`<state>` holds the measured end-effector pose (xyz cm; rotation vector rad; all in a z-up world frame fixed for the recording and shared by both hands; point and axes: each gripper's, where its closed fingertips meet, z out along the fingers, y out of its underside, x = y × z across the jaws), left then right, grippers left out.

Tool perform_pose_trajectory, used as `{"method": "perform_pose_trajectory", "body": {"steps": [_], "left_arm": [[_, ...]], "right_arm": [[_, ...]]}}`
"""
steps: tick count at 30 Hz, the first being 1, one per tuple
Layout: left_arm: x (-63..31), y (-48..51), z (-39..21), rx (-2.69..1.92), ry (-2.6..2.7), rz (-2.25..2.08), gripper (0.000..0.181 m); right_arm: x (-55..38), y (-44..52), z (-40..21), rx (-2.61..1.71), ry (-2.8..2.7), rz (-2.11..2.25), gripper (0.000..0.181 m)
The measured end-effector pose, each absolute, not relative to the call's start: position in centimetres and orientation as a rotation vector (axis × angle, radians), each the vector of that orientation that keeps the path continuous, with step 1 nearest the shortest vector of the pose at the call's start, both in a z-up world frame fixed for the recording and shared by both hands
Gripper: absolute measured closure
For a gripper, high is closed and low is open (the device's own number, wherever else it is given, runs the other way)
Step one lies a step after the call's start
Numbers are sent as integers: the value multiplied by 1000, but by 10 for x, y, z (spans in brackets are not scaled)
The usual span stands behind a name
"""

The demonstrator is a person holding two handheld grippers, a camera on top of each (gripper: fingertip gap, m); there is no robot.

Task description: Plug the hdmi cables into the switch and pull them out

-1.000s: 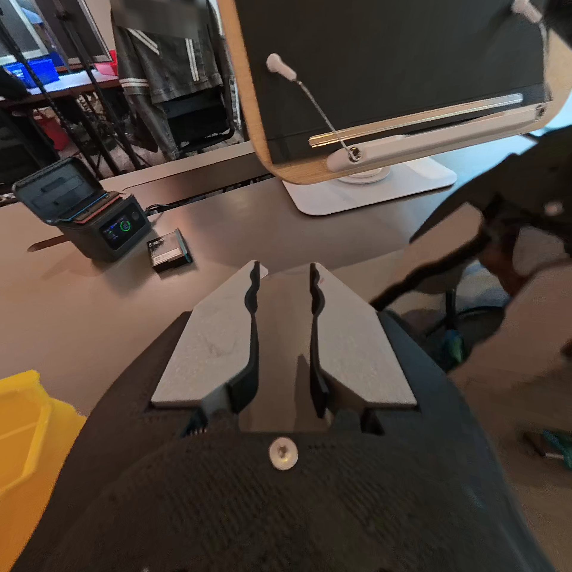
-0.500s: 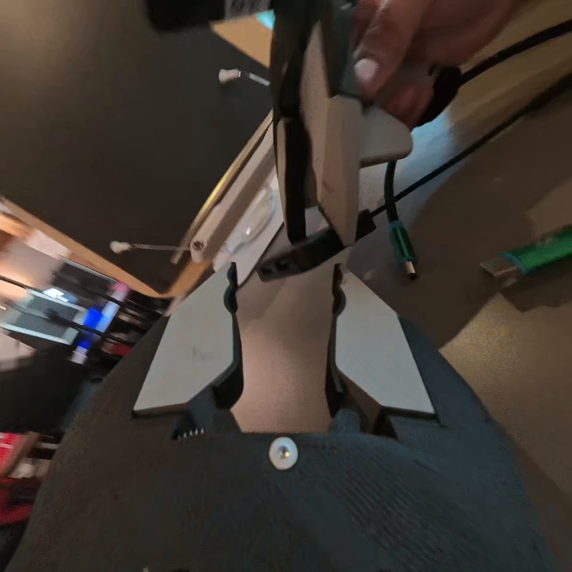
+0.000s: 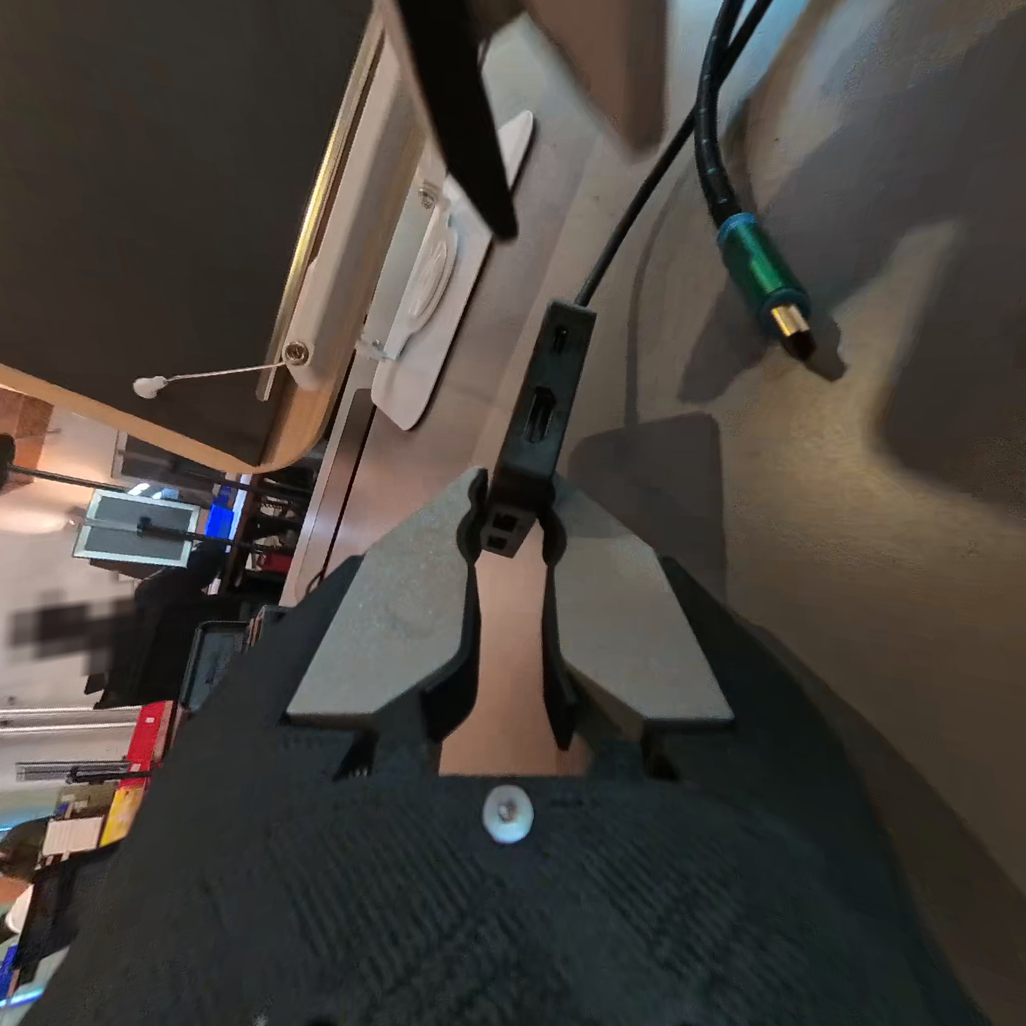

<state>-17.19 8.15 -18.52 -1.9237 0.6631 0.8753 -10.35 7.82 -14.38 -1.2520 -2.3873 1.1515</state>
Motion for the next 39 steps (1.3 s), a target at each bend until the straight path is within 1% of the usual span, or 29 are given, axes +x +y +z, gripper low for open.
{"method": "perform_pose_trajectory", "body": {"steps": [3,8,12,13,14,15,18,22,26,30,32,35,37,39], "left_arm": [[-171,86,-182,-1906,650,863,165],[-165,89,-178,-1877,668,865,165],[-162,89,-177,-1858,685,883,165],[-162,88,-176,-1850,688,888,165],[-161,87,-175,-1840,693,896,165],[-161,87,-174,-1829,700,905,165],[-160,87,-172,-1807,716,940,166],[-156,89,-171,-1787,755,990,167],[-144,93,-166,-1724,831,1055,169],[-137,94,-167,-1695,886,1103,170],[-134,95,-169,-1698,900,1089,170],[-136,94,-172,-1717,894,1060,170],[-137,92,-173,-1729,893,1035,170],[-133,91,-175,-1720,921,1014,170]], "right_arm": [[-68,64,-140,-1247,-2325,1143,123],[-24,64,-181,-1290,-2251,770,123],[-22,56,-210,-1323,-2247,674,126],[-27,51,-210,-1341,-2228,722,133],[-30,50,-211,-1366,-2219,746,151],[-32,53,-212,-1385,-2213,738,164],[-43,57,-195,-1310,-2122,740,164],[-46,67,-173,-1154,-2107,596,165],[-54,81,-167,-986,-2138,371,166],[-60,92,-177,-913,-2176,161,168],[-65,93,-185,-946,-2195,201,169],[-72,91,-195,-1031,-2211,396,169],[-73,87,-202,-1089,-2241,576,167],[-70,84,-207,-1164,-2275,744,158]]}}
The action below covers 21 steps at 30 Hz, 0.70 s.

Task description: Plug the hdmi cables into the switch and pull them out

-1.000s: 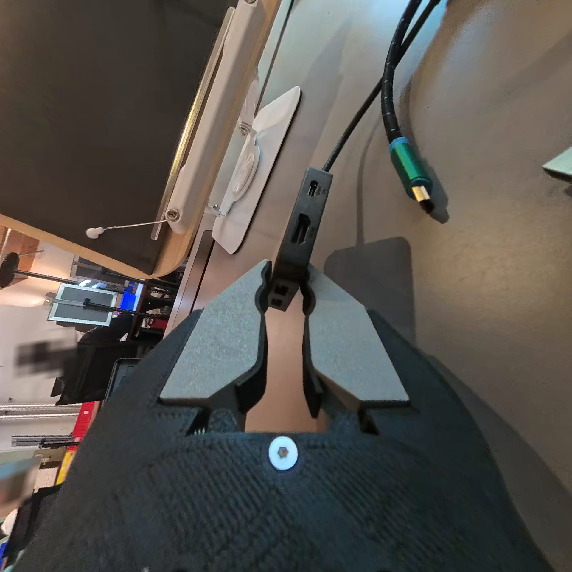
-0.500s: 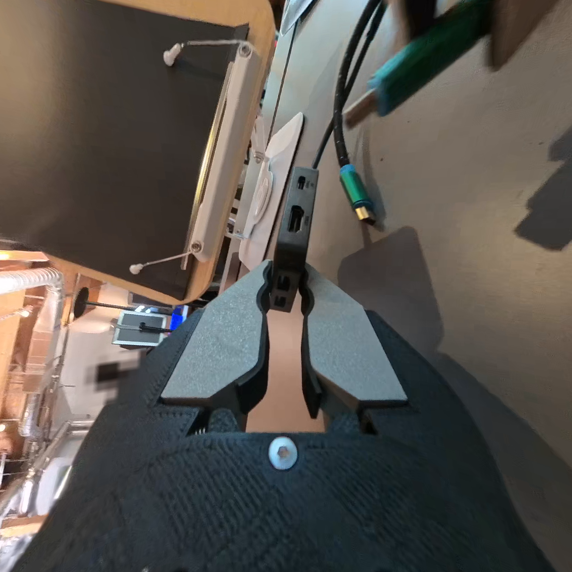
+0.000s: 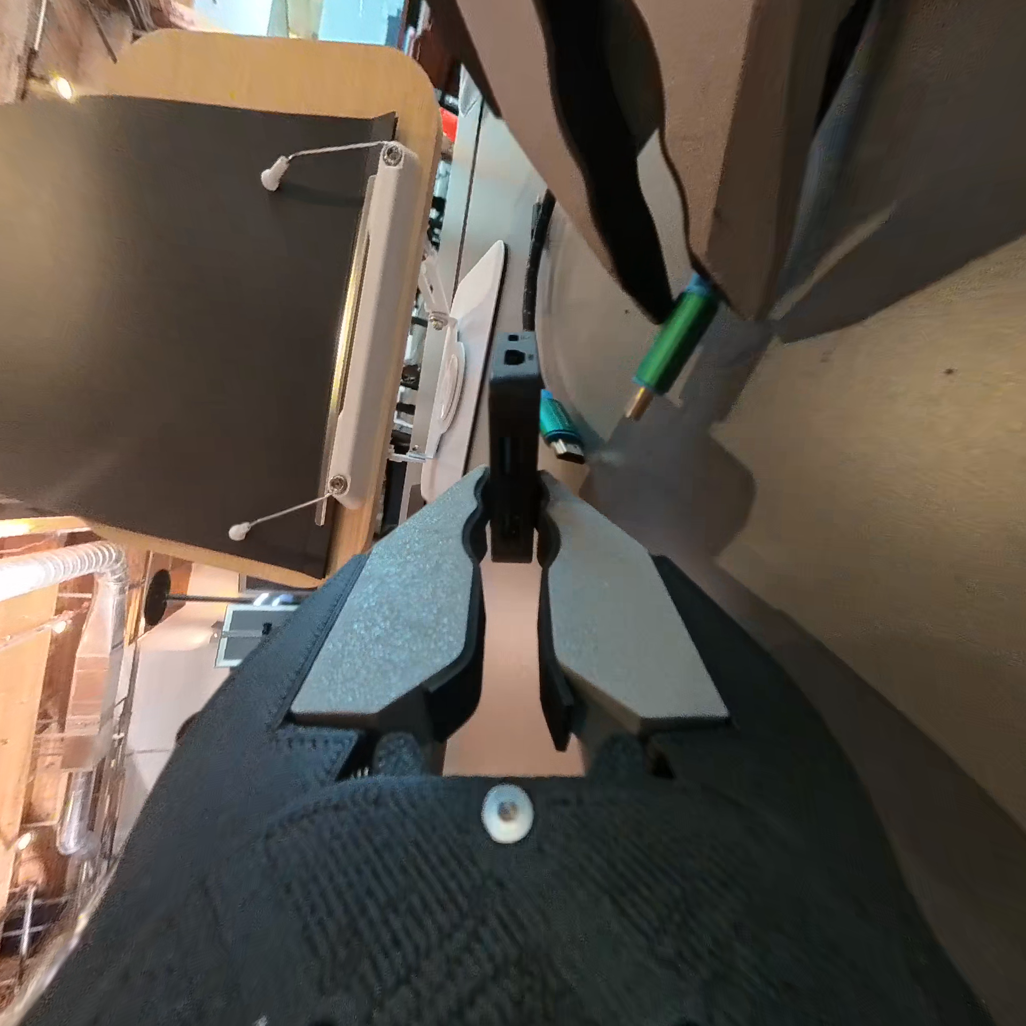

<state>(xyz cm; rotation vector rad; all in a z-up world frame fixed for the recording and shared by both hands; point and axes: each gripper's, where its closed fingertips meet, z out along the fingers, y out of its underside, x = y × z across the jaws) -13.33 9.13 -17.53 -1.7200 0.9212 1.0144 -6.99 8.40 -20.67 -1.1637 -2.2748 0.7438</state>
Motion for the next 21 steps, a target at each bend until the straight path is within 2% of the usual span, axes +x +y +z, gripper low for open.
{"method": "perform_pose_trajectory", "body": {"steps": [3,13,16,21], "left_arm": [[-129,92,-178,-1715,941,991,170],[-131,91,-177,-1712,930,1001,170],[-132,91,-177,-1708,931,1007,170],[-132,92,-179,-1706,946,1025,170]], "right_arm": [[-64,88,-211,-1266,-2303,879,151],[-63,84,-202,-1408,-2190,1191,154],[-66,88,-199,-1483,-2146,1261,179],[-66,88,-190,-1488,-2097,1371,181]]}}
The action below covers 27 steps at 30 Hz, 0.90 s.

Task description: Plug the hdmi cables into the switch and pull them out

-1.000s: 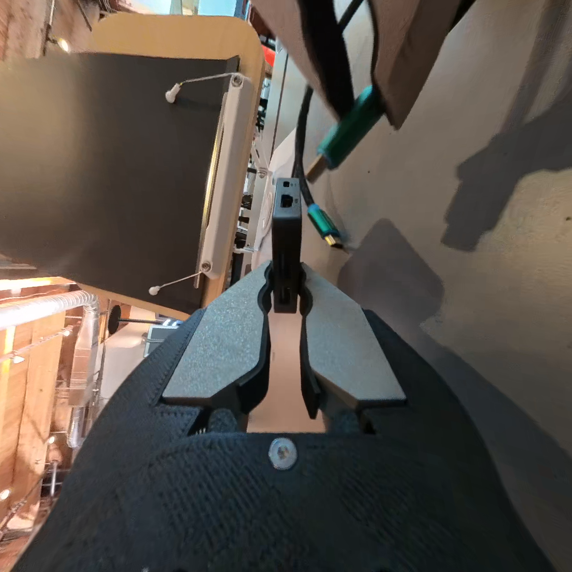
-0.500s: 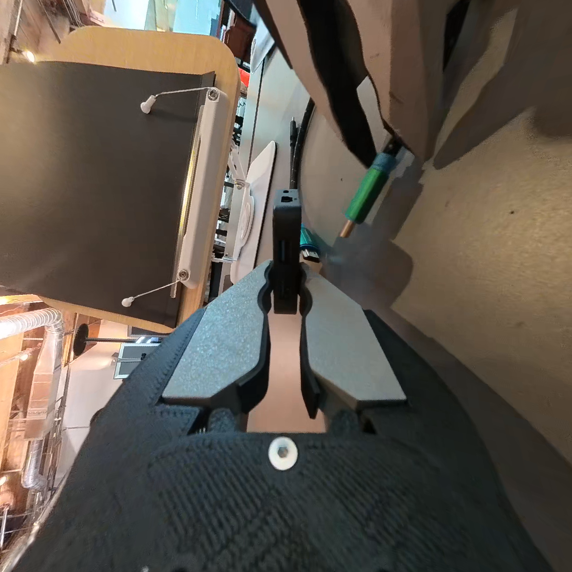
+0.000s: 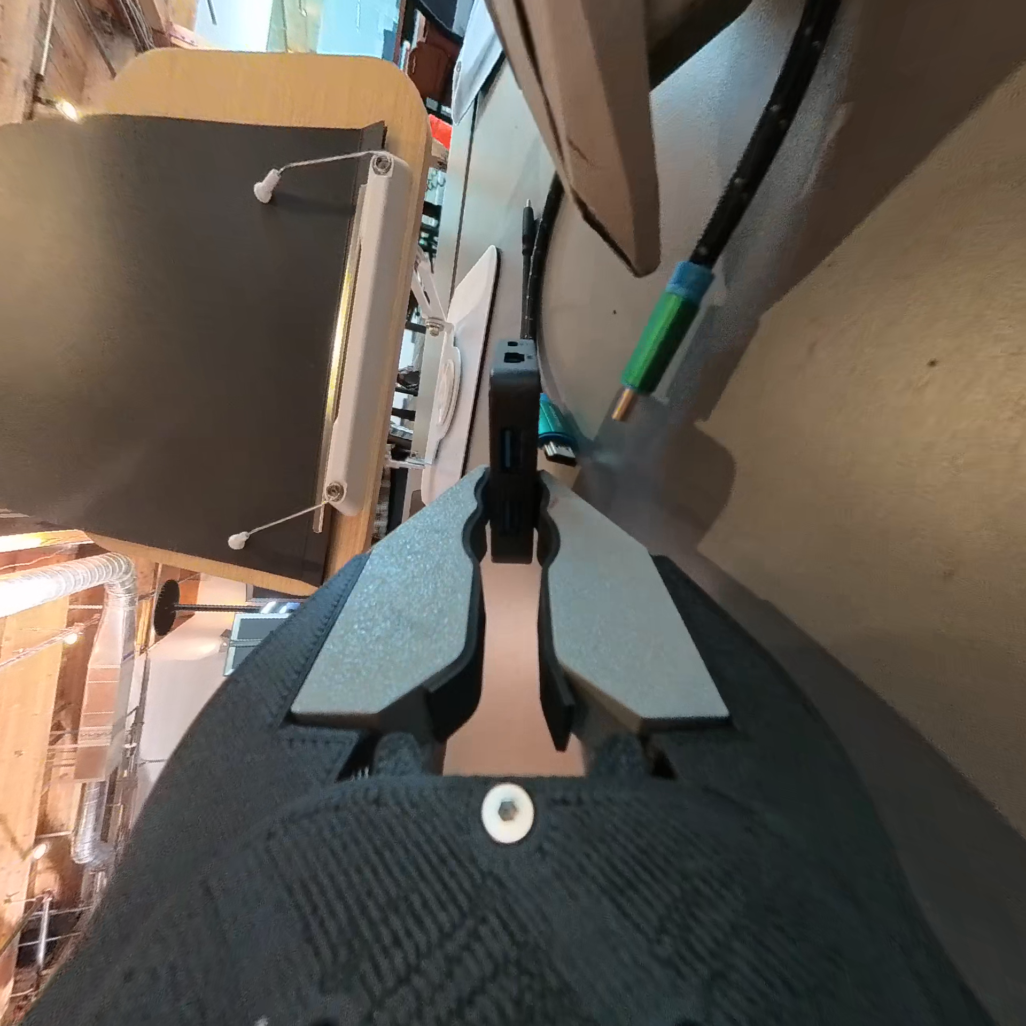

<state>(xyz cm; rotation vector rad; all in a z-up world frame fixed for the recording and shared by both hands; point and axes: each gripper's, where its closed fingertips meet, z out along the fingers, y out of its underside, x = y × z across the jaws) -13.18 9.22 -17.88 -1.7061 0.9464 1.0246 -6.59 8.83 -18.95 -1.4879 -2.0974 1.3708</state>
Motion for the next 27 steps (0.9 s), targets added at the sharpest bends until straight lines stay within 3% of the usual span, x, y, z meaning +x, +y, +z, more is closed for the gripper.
{"method": "perform_pose_trajectory", "body": {"steps": [4,6,16,18,27], "left_arm": [[-133,92,-179,-1709,939,1021,170],[-134,91,-179,-1712,937,1025,170],[-133,92,-178,-1708,937,1027,170],[-133,92,-178,-1712,935,1019,170],[-131,92,-179,-1708,947,1008,170]], "right_arm": [[-64,88,-195,-1505,-2123,1317,181],[-62,88,-195,-1513,-2130,1312,165],[-65,87,-208,-1545,-2161,1194,161],[-65,86,-209,-1542,-2164,1186,169],[-66,93,-189,-1477,-2083,1248,169]]}}
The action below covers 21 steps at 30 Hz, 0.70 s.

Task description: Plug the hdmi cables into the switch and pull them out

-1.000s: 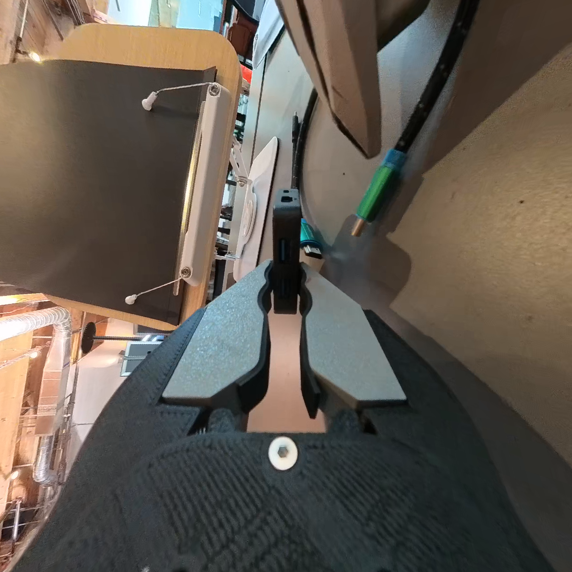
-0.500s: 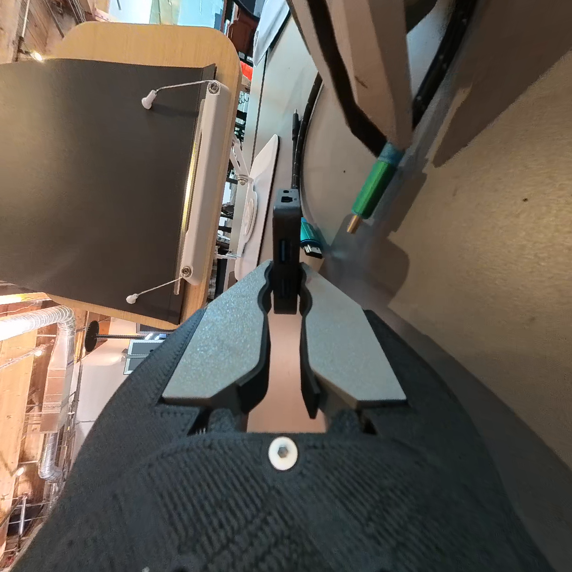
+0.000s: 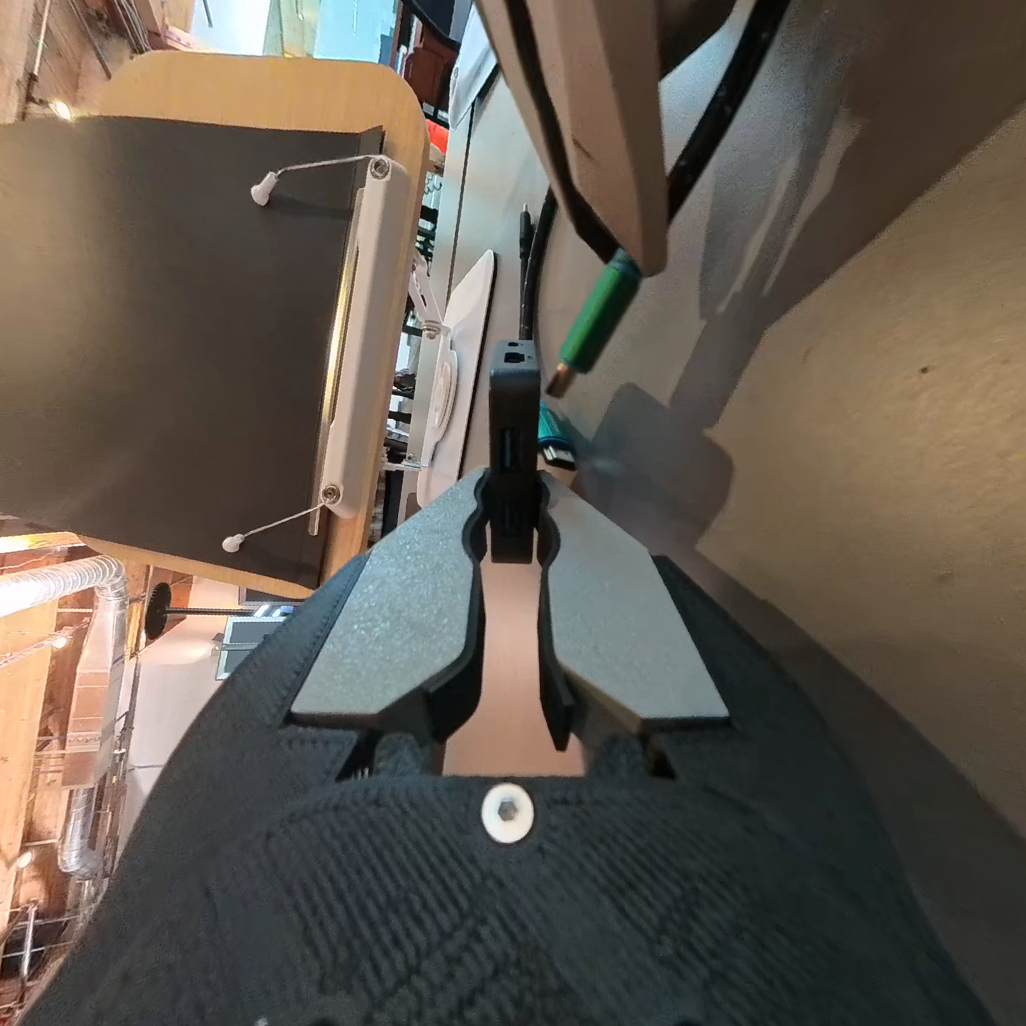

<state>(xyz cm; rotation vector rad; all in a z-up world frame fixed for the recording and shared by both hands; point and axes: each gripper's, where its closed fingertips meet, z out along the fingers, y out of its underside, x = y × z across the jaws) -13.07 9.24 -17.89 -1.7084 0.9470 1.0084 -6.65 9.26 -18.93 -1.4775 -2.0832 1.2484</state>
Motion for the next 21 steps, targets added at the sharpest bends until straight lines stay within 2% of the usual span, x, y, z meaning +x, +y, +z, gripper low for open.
{"method": "perform_pose_trajectory", "body": {"steps": [8,21], "left_arm": [[-146,91,-180,-1751,922,1071,170],[-137,93,-186,-1684,1078,1214,170]], "right_arm": [[-68,100,-188,-1360,-2078,1030,170],[-67,103,-195,-1342,-2099,920,170]]}}
